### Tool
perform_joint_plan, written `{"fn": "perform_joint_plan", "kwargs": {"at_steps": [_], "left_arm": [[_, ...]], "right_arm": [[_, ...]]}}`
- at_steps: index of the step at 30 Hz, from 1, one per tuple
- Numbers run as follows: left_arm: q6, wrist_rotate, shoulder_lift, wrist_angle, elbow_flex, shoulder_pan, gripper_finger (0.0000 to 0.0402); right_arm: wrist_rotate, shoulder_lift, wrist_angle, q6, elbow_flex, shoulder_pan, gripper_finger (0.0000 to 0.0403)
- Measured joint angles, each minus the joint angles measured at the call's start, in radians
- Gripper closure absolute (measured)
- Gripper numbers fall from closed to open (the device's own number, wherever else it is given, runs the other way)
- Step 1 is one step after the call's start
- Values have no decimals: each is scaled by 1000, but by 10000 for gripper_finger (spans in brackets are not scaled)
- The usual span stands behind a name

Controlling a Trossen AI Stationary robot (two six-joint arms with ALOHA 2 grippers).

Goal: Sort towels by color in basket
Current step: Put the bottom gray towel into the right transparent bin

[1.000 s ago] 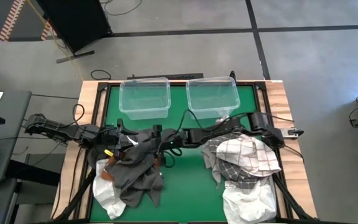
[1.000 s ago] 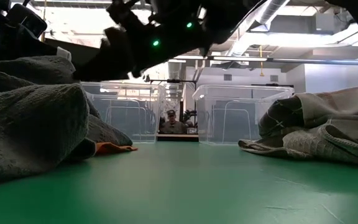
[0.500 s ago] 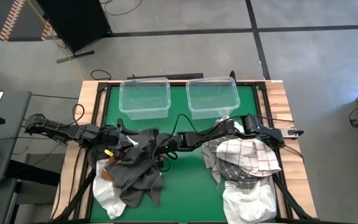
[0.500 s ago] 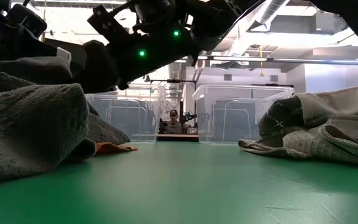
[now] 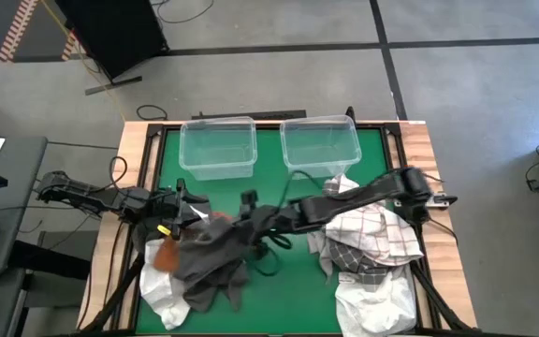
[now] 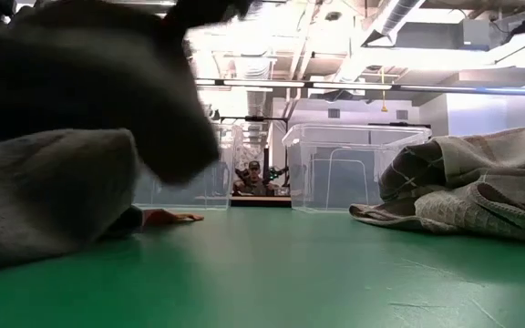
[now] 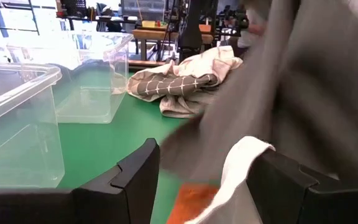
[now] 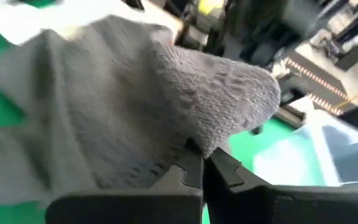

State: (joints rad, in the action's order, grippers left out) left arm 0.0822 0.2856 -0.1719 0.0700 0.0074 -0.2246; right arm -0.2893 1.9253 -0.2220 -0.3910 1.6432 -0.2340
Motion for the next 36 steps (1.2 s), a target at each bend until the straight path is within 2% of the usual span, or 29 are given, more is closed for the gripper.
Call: {"fn": "perform_joint_plan", "kwargs": {"at_steps": [4,9,12,14,16,19,21,28,32,36], "left_arm": [[0,0,0,0,0,0,187],[0,0,0,0,0,0,187],[0,0,0,0,0,0,187],[0,0,0,0,0,0,187],[0,0,0,0,0,0,187],[0,0,0,0,0,0,187],[0,0,0,0,0,0,187],[0,0,0,0,0,0,187],[0,0,0,0,0,0,187],[0,0,0,0,0,0,187]], "right_arm": [[-34,-161,-150,-1,2,-50,384],[-312,-338,-358,-25,2,-125,384],[-445,-414,-444,-17,2,-144,384],[-483,-438,-486,1,2,-147,384],[-439,-444,-512,26,2,-145,384],[-224,-410,-523,57,2,-129,384],[-117,-359,-525,66,2,-124,381],[84,-163,-544,104,1,-119,372],[112,-37,-547,145,0,-105,339],[111,54,-539,182,0,-86,264]]}}
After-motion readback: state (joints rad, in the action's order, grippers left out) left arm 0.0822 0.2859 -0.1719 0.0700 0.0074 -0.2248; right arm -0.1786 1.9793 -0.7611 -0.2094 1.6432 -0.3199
